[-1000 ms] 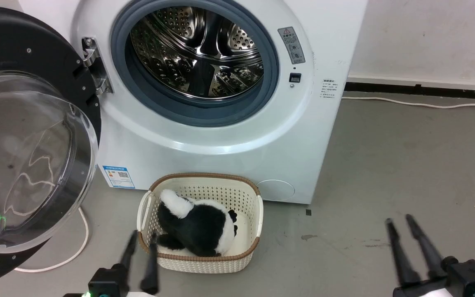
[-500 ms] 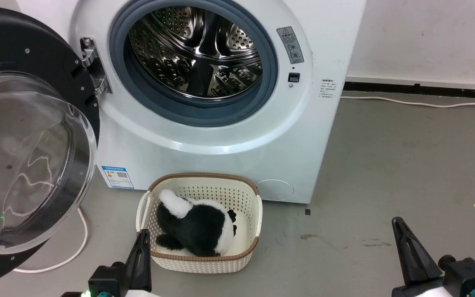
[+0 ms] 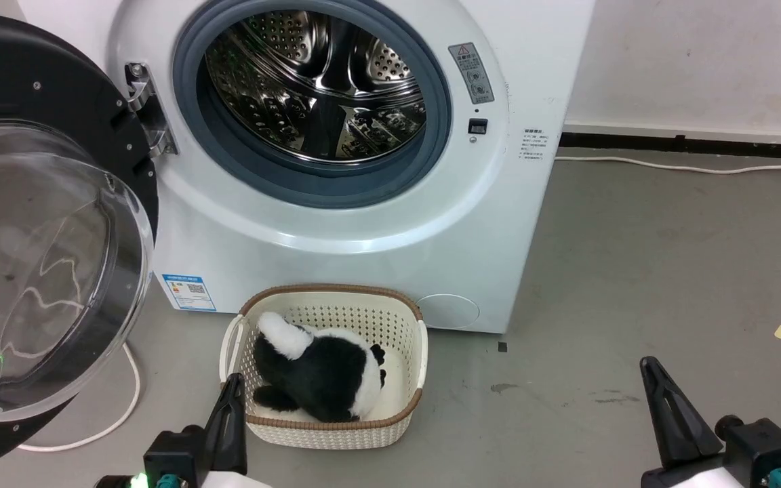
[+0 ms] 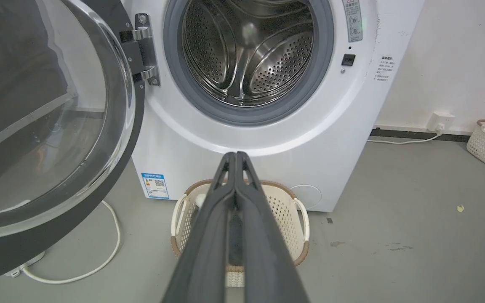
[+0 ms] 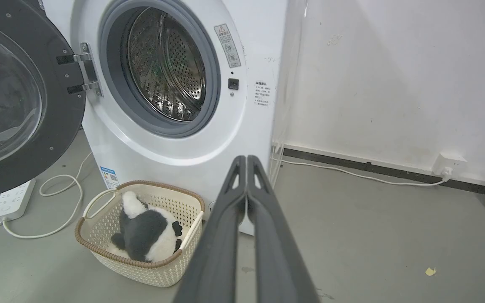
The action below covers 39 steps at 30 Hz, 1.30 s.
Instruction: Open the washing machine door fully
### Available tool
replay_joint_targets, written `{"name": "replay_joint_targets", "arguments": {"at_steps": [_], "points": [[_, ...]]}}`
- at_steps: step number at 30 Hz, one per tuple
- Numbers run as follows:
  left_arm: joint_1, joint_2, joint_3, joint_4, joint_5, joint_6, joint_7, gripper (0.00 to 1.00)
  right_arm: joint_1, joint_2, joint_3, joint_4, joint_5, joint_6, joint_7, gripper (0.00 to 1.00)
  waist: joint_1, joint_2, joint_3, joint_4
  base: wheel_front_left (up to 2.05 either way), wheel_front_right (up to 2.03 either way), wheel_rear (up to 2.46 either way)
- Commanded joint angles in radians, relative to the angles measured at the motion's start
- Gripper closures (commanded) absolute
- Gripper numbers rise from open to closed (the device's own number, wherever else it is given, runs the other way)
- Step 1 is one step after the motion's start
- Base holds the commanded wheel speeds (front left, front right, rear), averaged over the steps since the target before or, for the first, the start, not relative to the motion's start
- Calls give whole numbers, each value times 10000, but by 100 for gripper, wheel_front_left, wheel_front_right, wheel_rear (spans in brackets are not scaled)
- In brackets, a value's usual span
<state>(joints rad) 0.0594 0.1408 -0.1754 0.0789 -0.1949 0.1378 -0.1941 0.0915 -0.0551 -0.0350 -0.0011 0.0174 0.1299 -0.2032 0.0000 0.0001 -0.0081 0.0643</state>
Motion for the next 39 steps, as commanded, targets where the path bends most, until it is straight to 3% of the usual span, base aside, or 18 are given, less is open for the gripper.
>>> {"name": "replay_joint_targets", "arguments": {"at_steps": [1,39], "points": [[-125,-36,73,-49,91,-41,34,100,-159,11,13,4,-29,2,47,100,0,-1,0,-3,0,0,0],[-315,-387,751,-348,841,-580,804,100,-464,26,149,7,-87,4,848,100,0,-1,33,-262,0,0,0]]}}
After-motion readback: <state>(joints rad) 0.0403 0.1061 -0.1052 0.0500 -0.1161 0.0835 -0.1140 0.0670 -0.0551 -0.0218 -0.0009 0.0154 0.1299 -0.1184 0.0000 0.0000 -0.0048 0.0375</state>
